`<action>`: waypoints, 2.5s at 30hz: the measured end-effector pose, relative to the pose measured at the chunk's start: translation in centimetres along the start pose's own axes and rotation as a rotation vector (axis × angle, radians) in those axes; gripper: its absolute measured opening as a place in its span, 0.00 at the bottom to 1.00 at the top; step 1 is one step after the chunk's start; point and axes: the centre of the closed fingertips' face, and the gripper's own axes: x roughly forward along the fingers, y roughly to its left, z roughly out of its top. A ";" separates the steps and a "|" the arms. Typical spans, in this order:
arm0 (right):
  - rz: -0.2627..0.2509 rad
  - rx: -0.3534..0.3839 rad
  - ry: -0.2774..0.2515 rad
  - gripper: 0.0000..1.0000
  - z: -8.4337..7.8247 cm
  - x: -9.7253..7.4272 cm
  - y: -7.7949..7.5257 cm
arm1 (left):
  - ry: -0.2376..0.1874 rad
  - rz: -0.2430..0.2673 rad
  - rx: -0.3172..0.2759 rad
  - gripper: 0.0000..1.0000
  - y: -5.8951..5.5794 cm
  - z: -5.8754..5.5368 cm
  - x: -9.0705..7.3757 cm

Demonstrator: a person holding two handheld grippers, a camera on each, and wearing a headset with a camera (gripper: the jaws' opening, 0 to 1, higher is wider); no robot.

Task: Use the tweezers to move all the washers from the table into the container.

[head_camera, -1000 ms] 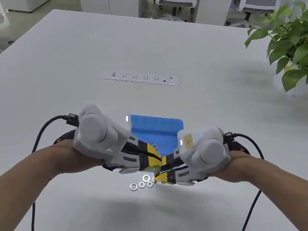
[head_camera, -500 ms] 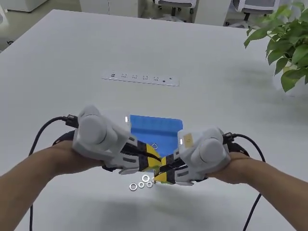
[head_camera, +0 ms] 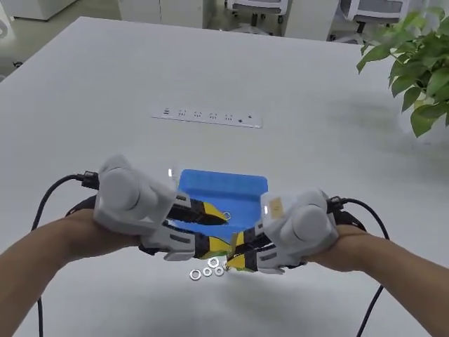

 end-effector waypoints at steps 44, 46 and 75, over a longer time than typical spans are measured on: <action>-0.001 -0.037 -0.052 0.09 3.1 -4.6 -0.5 | -0.051 0.116 -0.148 0.94 -0.9 -0.6 -3.2; -0.002 -0.039 -0.053 0.09 3.3 -4.9 -0.7 | -0.058 0.118 -0.155 0.94 -0.8 -0.5 -3.2; -0.082 -0.030 -0.053 0.09 2.4 -5.9 -6.6 | -0.069 0.171 -0.182 0.94 1.3 -0.5 -4.7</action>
